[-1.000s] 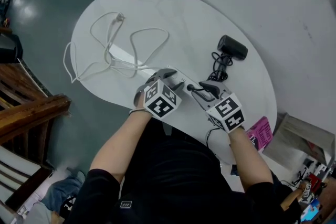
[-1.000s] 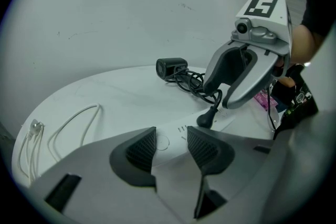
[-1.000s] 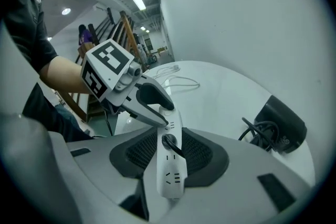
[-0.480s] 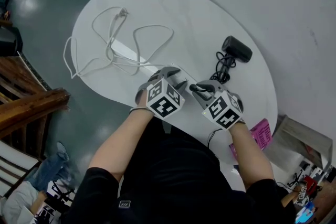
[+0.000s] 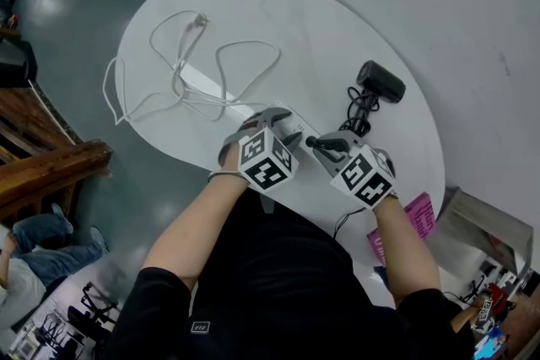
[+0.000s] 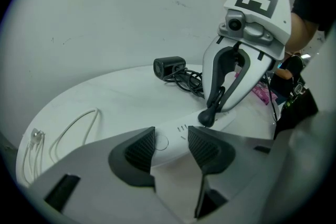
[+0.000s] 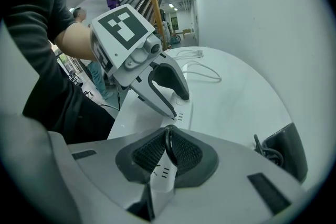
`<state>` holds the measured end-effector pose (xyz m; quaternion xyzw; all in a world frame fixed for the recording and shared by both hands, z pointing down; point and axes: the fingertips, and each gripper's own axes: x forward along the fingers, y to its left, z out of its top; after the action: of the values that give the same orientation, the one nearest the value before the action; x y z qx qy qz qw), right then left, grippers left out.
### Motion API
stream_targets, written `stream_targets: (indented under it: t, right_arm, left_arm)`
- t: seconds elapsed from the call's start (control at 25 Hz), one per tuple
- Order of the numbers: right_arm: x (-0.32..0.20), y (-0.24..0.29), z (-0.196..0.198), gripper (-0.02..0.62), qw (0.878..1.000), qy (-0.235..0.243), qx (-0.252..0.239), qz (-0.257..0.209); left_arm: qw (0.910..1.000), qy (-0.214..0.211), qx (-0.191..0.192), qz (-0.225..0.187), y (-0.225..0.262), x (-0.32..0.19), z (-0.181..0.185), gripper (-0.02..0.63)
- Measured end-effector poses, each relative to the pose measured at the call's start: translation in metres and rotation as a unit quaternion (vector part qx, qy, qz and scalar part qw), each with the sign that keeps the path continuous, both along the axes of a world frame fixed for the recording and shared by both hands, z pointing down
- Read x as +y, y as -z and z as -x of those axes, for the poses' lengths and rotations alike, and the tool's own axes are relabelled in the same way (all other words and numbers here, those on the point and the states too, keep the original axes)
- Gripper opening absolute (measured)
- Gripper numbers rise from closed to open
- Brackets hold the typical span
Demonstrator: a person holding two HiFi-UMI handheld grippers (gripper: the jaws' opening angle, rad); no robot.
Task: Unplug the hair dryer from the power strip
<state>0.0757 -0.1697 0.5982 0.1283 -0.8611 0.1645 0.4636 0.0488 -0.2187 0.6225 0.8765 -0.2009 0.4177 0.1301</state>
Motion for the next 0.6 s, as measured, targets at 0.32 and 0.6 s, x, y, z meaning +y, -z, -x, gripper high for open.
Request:
stream_targets:
  t: [0.32, 0.6]
  right_arm:
    - [0.001, 0.003, -0.003, 0.06, 1.0, -0.005, 0.0, 0.005]
    - [-0.016, 0.044, -0.004, 0.058, 0.993, -0.076, -0.087, 0.012]
  left_arm:
    - [1.0, 0.0, 0.004, 0.001, 0.0, 0.0, -0.001, 0.204]
    - [1.0, -0.002, 0.004, -0.004, 0.0, 0.001, 0.0, 0.204]
